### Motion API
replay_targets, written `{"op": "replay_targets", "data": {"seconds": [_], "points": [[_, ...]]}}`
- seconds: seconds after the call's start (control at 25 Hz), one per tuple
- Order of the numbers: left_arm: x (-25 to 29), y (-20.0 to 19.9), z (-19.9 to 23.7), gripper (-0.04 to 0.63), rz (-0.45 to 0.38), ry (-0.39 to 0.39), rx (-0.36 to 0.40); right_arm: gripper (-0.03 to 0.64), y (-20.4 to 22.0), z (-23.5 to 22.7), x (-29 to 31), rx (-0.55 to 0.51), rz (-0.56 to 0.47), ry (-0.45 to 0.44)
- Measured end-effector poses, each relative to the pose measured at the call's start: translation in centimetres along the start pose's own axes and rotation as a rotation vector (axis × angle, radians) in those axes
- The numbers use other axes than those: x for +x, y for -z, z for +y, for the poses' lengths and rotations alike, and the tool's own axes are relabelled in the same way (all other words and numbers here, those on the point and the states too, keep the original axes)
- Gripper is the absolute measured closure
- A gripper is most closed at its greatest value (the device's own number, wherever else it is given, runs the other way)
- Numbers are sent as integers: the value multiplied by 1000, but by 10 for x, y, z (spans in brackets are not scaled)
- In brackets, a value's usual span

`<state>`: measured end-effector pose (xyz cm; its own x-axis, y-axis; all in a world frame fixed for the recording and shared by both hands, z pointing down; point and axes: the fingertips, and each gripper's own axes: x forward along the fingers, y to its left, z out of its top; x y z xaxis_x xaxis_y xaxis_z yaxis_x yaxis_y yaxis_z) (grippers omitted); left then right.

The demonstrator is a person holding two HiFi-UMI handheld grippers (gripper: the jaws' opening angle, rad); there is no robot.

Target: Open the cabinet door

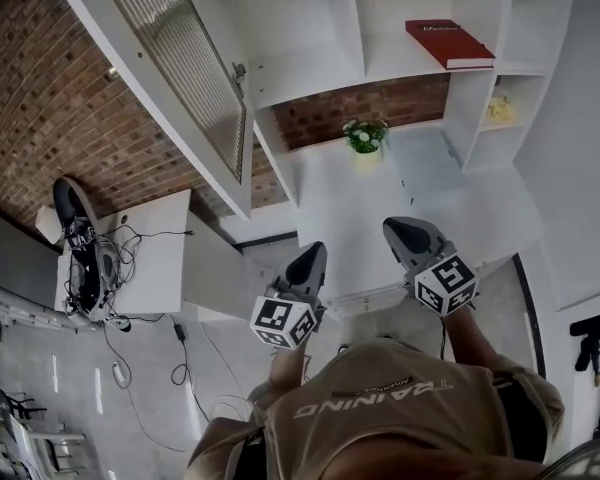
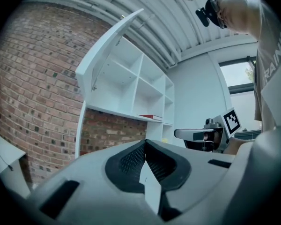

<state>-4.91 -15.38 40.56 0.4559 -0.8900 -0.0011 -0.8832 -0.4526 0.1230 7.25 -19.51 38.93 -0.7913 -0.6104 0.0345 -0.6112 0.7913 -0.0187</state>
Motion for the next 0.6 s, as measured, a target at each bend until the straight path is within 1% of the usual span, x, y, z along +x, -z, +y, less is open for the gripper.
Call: {"op": "replay_targets", "data": {"seconds": [0.16,0.36,0.44,0.6], "points": [[-3,-3,9,588,-20,-45,13,600,6,1,1,6,28,7],[1,7,13,588,-8,-30,-5,601,16,1,4,-33,57,13],[-2,10,18,588,-7,-36,-11,601,16,1,5,-50,60,16],[-9,13,23,588,11,-45,-6,601,14,7,4,-36,37,22]]}}
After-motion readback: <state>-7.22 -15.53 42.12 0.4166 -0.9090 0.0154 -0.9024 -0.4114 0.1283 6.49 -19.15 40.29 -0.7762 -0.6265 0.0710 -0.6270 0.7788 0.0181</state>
